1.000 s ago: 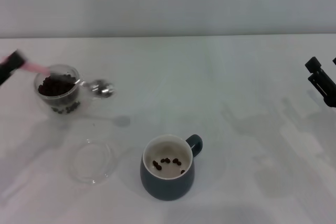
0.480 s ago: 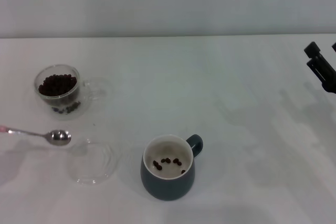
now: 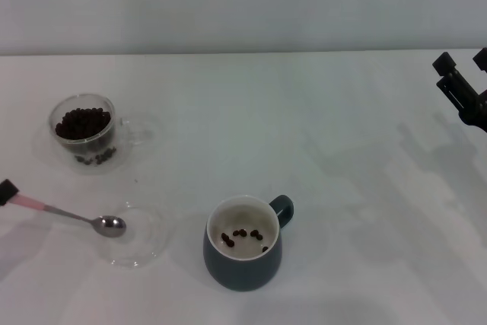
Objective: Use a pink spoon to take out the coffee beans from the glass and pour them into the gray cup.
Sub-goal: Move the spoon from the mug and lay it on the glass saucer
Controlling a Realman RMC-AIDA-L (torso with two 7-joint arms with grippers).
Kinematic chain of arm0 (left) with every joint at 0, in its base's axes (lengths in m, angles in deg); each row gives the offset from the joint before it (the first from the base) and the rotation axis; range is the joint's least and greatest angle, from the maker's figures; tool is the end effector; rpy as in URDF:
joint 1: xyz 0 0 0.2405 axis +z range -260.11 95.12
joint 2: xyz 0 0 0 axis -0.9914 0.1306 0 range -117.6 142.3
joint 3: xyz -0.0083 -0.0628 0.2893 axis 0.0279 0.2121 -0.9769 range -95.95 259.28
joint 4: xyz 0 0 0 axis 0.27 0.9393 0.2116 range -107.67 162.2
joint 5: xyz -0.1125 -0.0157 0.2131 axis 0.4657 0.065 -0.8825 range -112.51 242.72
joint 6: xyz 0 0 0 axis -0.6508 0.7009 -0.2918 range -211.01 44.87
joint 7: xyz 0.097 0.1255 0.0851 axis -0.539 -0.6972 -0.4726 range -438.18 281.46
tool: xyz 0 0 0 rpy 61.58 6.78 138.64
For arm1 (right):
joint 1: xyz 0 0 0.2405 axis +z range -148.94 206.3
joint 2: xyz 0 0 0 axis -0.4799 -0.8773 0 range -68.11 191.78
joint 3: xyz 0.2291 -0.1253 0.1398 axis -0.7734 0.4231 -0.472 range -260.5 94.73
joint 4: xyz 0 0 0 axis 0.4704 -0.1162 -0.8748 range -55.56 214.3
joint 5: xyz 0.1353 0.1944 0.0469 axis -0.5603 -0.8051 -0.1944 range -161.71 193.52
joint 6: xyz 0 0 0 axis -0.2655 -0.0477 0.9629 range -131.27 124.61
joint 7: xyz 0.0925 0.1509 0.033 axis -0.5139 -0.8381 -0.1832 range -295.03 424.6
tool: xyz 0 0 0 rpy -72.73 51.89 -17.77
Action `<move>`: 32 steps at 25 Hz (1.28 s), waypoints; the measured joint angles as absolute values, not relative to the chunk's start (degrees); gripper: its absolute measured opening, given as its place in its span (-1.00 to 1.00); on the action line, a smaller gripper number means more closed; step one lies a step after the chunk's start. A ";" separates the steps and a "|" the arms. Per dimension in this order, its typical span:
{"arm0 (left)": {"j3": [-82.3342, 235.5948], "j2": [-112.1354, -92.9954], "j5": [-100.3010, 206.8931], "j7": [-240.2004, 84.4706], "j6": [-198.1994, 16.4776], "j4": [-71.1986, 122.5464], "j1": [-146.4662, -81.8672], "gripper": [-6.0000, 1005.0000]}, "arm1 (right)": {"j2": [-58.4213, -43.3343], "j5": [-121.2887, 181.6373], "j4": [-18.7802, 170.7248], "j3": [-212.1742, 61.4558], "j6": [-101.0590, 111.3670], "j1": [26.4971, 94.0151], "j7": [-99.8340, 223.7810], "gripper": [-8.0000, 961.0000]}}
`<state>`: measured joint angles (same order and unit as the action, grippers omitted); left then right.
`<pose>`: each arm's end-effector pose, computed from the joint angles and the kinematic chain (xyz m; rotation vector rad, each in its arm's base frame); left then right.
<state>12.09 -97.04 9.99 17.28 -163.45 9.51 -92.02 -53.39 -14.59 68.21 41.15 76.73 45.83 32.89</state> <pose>-0.4268 0.2937 -0.0030 -1.8232 -1.5773 -1.2183 0.3814 0.3462 -0.0222 -1.6232 0.6588 1.0693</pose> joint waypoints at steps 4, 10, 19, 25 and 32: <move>12.09 -97.01 8.80 17.51 -161.27 11.71 -94.24 -0.72 | -53.39 -14.59 68.20 41.11 76.59 45.82 32.89 0.79; 12.04 -97.42 8.04 17.28 -158.38 12.48 -95.22 -0.72 | -53.39 -14.59 68.43 41.11 75.96 45.72 32.89 0.79; 12.06 -98.96 5.04 16.28 -157.27 12.78 -95.94 -0.61 | -53.39 -14.59 68.37 41.15 75.95 45.80 32.89 0.79; 12.06 -99.50 4.95 14.51 -156.34 12.74 -95.39 -0.51 | -53.39 -14.59 68.42 41.24 75.95 45.82 32.89 0.79; 12.12 -99.75 5.07 10.42 -156.28 12.28 -95.43 -0.04 | -53.39 -14.48 68.34 41.51 75.95 45.59 32.89 0.79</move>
<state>12.12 -99.75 5.07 10.42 -156.28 12.28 -95.43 -53.39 -14.48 68.34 41.51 75.95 45.59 32.89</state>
